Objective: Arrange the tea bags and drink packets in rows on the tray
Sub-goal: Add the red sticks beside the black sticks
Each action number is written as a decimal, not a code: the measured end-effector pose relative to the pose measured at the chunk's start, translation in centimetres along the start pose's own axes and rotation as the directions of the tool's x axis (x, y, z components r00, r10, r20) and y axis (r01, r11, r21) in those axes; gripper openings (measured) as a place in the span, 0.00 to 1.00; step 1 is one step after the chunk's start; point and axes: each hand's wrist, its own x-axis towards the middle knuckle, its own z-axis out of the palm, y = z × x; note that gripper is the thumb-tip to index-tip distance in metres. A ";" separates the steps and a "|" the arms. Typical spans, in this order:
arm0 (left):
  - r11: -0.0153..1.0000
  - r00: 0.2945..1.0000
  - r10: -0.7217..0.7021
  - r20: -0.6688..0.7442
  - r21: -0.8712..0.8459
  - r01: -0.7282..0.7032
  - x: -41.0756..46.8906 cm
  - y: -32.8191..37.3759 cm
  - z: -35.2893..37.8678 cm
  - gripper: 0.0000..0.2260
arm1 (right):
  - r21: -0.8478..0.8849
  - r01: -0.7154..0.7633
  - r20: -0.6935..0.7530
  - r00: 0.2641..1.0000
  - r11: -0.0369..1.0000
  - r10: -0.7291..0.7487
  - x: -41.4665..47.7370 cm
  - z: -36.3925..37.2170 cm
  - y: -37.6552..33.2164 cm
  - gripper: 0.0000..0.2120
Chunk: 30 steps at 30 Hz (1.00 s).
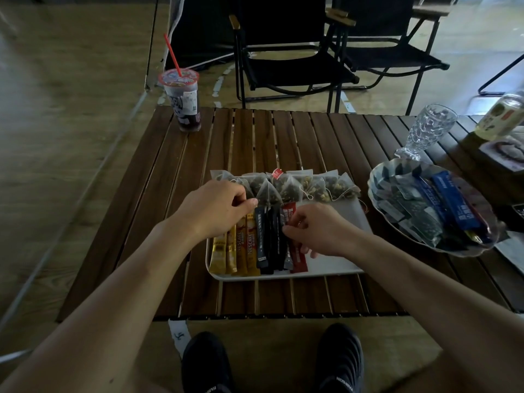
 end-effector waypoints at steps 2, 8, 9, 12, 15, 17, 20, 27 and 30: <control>1.000 1.000 -0.001 0.003 -0.001 0.001 0.0 0.0 0.0 0.14 | 0.028 0.000 -0.009 1.000 1.000 0.001 0.0 -0.2 0.0 0.13; 1.000 1.000 -0.004 0.011 -0.002 0.004 -0.1 -0.1 -0.1 0.14 | 0.037 0.010 0.001 1.000 0.999 -0.010 -0.2 -0.5 0.1 0.09; 1.000 1.000 -0.003 0.008 0.001 0.003 0.0 -0.1 -0.1 0.14 | 0.050 0.002 -0.015 1.000 0.999 -0.001 -0.1 -0.7 0.2 0.08; 1.000 1.000 -0.007 -0.007 -0.003 0.007 0.1 -0.4 -0.1 0.13 | 0.045 -0.043 -0.055 0.997 0.998 0.046 0.0 -1.2 0.6 0.09; 1.000 1.000 -0.018 -0.024 -0.006 0.018 0.3 -1.1 0.0 0.13 | -0.037 -0.123 0.004 0.992 0.992 0.123 0.2 -1.0 1.3 0.12; 1.000 0.999 -0.022 -0.023 -0.006 0.022 0.4 -1.6 0.1 0.13 | -0.072 -0.139 0.033 0.989 0.988 0.142 0.4 -0.9 1.6 0.14; 1.000 1.000 -0.023 -0.013 -0.006 0.023 0.4 -1.7 0.1 0.13 | -0.070 -0.121 0.018 0.992 0.990 0.122 0.5 -1.1 1.8 0.15; 0.954 0.968 -0.247 0.042 0.188 0.235 0.3 -2.1 -0.5 0.16 | -0.073 -0.112 0.088 0.989 0.991 0.118 0.6 -1.0 1.9 0.16; 0.921 0.897 -0.376 0.231 0.196 0.336 0.3 -2.4 -0.4 0.19 | -0.028 -0.111 0.116 0.987 0.993 0.113 0.7 -1.0 1.7 0.16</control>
